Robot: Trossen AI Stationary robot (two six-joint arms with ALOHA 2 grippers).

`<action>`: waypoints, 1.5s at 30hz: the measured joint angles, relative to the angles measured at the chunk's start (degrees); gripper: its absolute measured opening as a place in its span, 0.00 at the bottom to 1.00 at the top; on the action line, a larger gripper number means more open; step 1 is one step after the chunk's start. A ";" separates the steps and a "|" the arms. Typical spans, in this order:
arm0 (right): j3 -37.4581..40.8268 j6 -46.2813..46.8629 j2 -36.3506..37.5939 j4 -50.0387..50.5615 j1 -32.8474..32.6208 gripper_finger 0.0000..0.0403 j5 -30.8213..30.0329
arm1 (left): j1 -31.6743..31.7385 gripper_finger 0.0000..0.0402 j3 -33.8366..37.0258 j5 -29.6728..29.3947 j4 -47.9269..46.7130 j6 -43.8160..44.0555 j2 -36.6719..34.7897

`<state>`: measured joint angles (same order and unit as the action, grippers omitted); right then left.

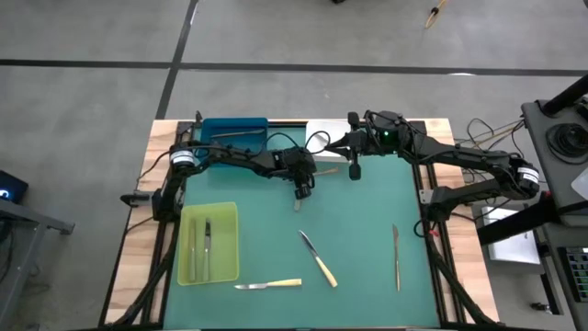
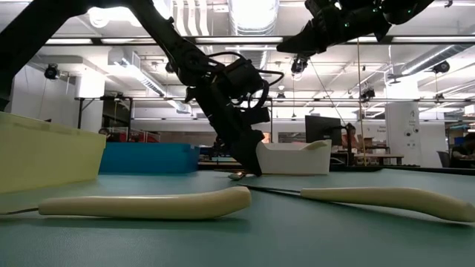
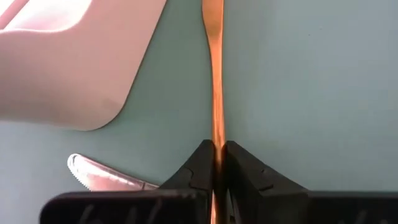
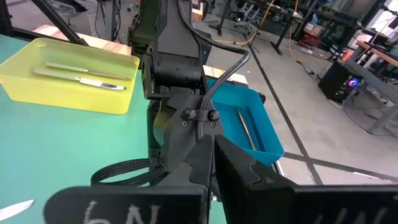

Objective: Sort silverware by color (type)
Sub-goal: Put the left gold knife into the blue bin

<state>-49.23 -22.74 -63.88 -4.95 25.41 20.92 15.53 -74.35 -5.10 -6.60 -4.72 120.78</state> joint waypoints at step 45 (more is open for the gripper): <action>0.02 -0.48 -0.04 2.07 0.13 0.02 -0.01 | 2.32 0.01 11.24 12.30 -22.71 -6.18 -42.88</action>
<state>-49.21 -23.22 -63.92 -2.88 25.54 20.91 17.85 -63.11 7.20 -29.30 -10.89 77.90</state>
